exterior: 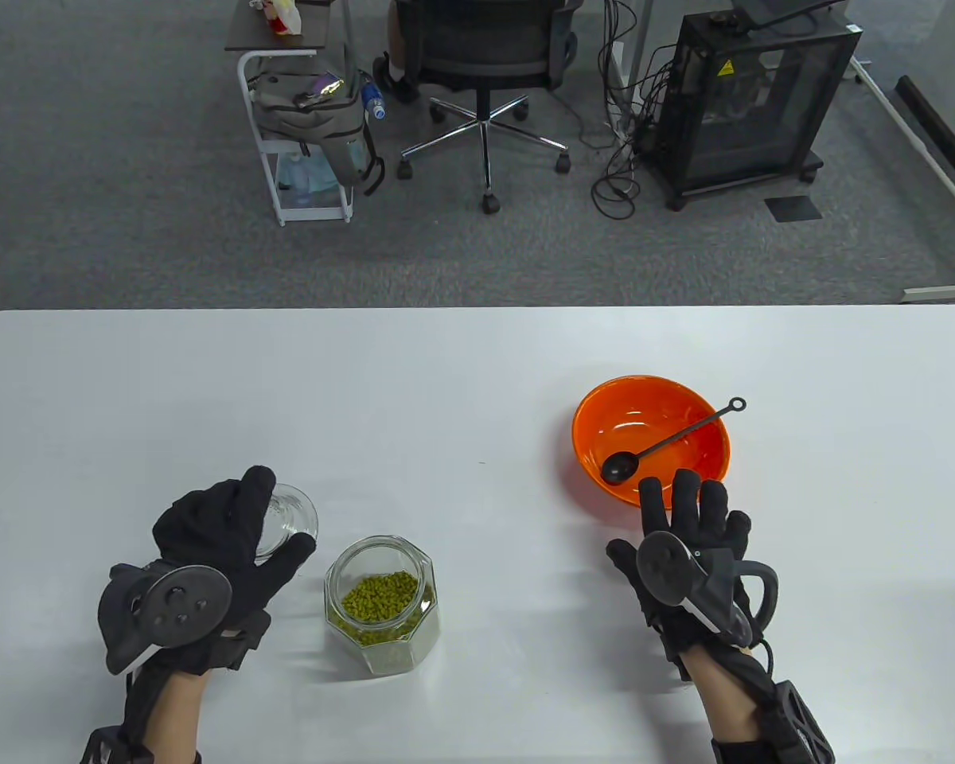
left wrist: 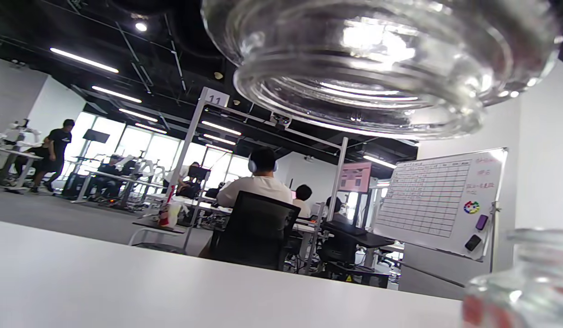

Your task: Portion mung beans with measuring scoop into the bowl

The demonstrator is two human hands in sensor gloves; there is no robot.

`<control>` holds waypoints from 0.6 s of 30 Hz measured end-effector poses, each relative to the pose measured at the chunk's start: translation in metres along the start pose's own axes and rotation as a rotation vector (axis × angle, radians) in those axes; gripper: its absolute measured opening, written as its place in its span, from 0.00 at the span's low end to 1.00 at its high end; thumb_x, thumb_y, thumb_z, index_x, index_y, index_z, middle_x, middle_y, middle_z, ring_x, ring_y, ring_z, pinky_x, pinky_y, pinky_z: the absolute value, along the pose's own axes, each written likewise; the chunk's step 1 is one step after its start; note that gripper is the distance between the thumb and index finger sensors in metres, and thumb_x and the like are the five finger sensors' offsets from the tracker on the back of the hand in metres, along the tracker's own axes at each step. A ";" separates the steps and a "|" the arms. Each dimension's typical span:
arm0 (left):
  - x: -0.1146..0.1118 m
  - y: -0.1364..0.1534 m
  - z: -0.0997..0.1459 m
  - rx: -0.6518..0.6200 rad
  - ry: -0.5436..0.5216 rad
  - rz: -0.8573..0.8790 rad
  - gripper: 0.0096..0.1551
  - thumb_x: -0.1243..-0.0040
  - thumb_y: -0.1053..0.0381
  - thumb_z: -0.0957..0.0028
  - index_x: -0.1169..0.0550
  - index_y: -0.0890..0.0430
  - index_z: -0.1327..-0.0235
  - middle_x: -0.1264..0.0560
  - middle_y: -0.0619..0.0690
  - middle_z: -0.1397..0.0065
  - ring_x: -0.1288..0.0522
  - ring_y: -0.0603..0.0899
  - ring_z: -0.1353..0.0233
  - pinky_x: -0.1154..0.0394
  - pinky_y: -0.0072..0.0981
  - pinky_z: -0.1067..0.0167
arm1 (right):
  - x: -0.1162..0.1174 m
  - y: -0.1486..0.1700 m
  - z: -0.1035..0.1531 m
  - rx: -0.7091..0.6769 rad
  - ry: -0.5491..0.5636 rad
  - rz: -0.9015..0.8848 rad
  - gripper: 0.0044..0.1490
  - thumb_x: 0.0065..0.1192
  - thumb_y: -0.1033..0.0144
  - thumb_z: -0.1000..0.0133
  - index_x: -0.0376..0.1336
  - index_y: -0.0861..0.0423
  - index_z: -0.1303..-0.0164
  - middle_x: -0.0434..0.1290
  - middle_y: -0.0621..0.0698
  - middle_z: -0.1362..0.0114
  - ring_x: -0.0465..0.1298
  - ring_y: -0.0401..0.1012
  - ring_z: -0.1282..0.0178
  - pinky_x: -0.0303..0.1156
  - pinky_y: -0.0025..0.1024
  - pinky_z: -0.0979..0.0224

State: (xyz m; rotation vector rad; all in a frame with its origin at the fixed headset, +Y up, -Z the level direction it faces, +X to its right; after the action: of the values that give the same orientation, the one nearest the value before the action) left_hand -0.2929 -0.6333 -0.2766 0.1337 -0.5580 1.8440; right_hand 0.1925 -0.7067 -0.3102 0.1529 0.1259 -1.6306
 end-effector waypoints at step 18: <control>-0.070 0.083 0.003 0.302 0.306 -0.018 0.57 0.38 0.30 0.45 0.45 0.66 0.21 0.40 0.69 0.24 0.37 0.76 0.31 0.42 0.75 0.30 | -0.004 -0.005 0.002 -0.030 0.010 -0.014 0.56 0.48 0.29 0.50 0.39 0.45 0.17 0.39 0.61 0.12 0.46 0.67 0.15 0.49 0.72 0.22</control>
State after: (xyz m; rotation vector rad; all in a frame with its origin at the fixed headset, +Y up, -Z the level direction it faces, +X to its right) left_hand -0.3455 -0.7148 -0.3244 0.0553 -0.0639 1.8769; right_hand 0.1880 -0.7032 -0.3079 0.1376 0.1593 -1.6414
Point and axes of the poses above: the tracker on the back of each hand, its own y axis roughly to the little-finger side, its own z axis roughly from the fingertips to the wrist, x = y × z, the point moved 2 cm from there along -z, roughly from the wrist to the fingertips
